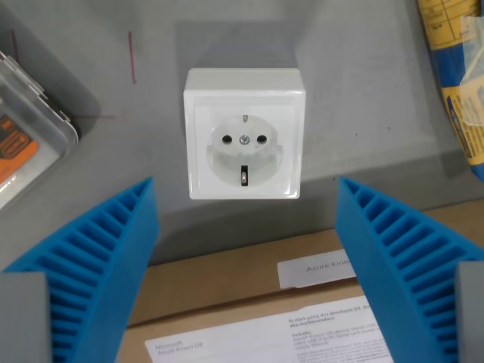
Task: Move above the white socket
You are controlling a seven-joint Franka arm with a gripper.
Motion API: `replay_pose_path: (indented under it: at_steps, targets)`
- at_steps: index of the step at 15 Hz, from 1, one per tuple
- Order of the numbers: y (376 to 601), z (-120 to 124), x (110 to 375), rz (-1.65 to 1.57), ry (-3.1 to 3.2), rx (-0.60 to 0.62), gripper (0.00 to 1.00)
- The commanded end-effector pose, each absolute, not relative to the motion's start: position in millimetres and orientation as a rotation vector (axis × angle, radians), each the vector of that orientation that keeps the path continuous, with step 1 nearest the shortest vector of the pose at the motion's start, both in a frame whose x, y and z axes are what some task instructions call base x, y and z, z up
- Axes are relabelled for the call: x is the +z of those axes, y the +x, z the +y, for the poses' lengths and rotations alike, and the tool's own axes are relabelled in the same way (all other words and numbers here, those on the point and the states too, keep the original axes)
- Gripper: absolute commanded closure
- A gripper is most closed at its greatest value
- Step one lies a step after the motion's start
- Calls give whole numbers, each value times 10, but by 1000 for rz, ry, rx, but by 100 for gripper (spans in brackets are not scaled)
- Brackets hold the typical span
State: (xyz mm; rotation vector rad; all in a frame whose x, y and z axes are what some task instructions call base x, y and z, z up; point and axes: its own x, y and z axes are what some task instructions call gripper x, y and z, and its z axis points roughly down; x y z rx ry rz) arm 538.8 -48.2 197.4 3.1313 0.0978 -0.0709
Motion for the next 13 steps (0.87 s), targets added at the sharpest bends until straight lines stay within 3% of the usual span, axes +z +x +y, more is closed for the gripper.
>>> replay_pose_path:
  at_steps: [1,13]
  targets:
    - [5363,-505,1916,23,3160,58,0]
    - [5367,-520,1833,32,3162,59,0]
